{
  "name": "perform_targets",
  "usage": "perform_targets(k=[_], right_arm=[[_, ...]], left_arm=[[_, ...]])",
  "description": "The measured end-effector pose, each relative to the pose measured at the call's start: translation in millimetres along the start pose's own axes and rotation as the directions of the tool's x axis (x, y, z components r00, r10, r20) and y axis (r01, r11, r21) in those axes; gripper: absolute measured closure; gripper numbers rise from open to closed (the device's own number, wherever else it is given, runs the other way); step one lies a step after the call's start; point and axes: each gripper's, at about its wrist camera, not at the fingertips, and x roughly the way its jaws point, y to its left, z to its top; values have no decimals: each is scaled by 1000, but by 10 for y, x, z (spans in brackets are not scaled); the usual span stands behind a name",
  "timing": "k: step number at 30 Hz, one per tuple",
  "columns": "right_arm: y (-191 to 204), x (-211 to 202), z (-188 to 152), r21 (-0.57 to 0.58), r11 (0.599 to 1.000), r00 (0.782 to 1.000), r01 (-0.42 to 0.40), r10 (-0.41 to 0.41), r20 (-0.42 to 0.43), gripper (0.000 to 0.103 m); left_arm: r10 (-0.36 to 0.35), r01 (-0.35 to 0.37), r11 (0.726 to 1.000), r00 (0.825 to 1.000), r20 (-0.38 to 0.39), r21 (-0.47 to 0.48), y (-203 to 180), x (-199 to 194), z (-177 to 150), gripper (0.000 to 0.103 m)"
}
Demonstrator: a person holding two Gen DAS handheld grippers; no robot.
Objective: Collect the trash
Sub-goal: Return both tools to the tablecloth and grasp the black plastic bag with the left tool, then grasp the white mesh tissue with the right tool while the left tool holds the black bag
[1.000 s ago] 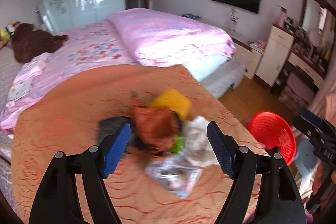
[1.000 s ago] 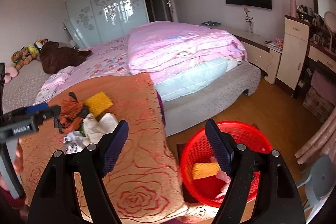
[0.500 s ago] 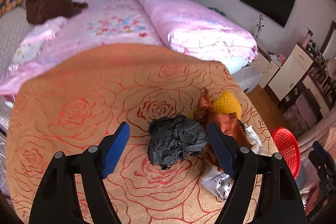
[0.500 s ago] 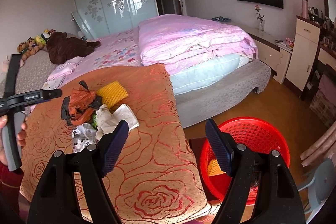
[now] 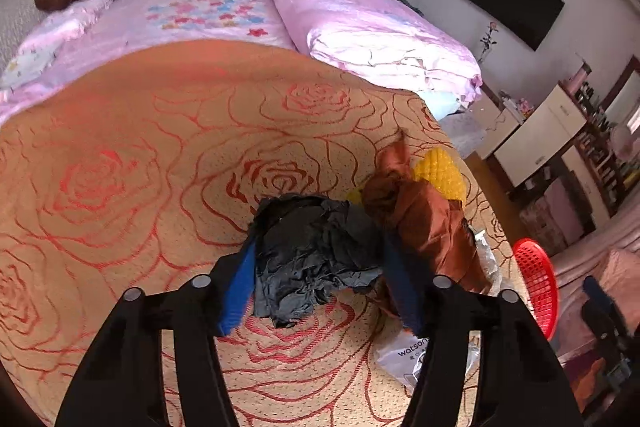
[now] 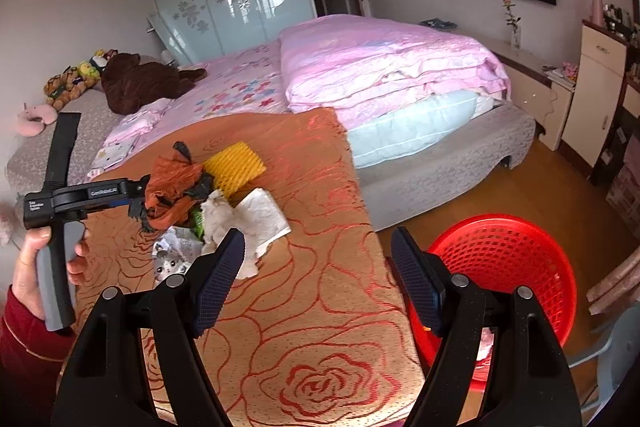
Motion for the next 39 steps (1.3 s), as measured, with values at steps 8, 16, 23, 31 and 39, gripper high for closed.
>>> perform_targets(k=[8, 16, 23, 31, 39], right_arm=[[184, 130, -5, -33, 999, 999, -31, 31, -20, 30], [463, 428, -22, -86, 995, 997, -57, 52, -61, 30], [638, 699, -31, -119, 991, 995, -59, 49, -87, 38], [820, 880, -49, -173, 983, 993, -65, 46, -110, 61], [816, 870, -57, -190, 979, 992, -71, 49, -114, 73]], left_arm=[[18, -18, 1000, 999, 40, 19, -6, -105, -101, 54], [71, -71, 997, 993, 94, -6, 174, -362, -181, 54], [109, -106, 994, 982, 154, -24, 285, -618, -208, 54], [140, -135, 990, 967, 214, -36, 360, -886, -233, 54], [141, -137, 990, 962, 234, -35, 324, -970, -238, 54]])
